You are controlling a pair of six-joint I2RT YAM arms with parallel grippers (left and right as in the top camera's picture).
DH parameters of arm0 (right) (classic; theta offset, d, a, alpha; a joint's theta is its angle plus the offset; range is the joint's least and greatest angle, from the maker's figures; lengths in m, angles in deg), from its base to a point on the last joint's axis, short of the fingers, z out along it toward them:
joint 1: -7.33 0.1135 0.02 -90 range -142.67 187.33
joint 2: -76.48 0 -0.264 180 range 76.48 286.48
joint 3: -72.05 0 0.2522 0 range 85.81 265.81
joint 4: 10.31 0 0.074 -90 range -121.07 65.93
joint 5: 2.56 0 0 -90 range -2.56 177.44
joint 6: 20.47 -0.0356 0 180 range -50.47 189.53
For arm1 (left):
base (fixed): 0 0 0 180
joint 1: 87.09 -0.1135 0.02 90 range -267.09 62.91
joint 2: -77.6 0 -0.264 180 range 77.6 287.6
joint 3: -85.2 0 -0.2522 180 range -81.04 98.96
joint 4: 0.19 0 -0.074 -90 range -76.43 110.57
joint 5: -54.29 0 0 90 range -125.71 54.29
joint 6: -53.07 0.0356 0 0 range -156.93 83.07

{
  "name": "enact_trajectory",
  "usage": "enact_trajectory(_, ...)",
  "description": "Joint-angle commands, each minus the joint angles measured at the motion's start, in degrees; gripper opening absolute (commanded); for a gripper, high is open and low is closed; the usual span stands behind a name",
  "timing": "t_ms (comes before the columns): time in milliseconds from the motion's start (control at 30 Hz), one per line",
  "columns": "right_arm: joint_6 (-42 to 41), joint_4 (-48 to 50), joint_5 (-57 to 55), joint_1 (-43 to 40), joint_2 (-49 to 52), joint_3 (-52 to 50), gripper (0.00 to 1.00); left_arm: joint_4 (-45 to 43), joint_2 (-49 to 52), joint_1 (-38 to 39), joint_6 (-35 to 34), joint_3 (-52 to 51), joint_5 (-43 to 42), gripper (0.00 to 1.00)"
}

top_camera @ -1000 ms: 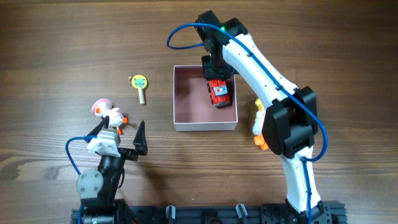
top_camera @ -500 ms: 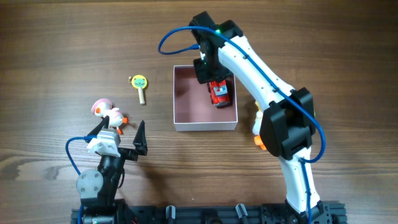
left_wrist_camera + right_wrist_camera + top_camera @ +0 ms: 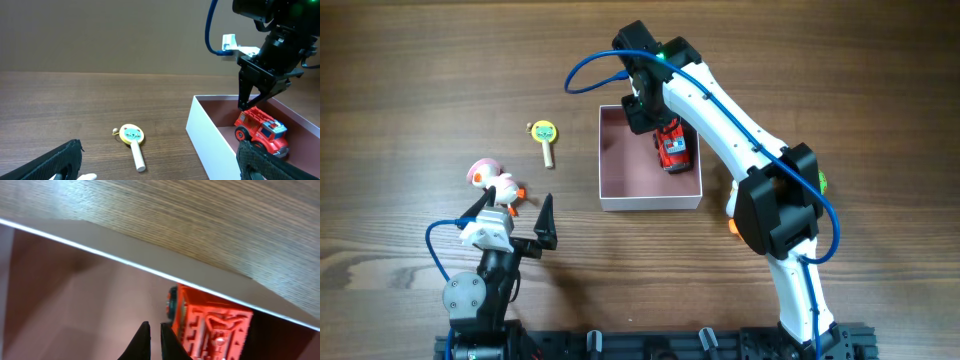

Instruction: Pack container

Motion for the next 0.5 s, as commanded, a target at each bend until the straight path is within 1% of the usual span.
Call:
enact_trajectory(0, -0.74, 0.17, -2.71, -0.28, -0.92, -0.28, 0.09, 0.26, -0.42, 0.26, -0.33, -0.22, 0.15, 1.0)
enact_trajectory(467, -0.7, 0.31, -2.95, -0.35, 1.11, -0.55, 0.08, 0.26, -0.42, 0.26, -0.33, -0.22, 0.15, 1.0)
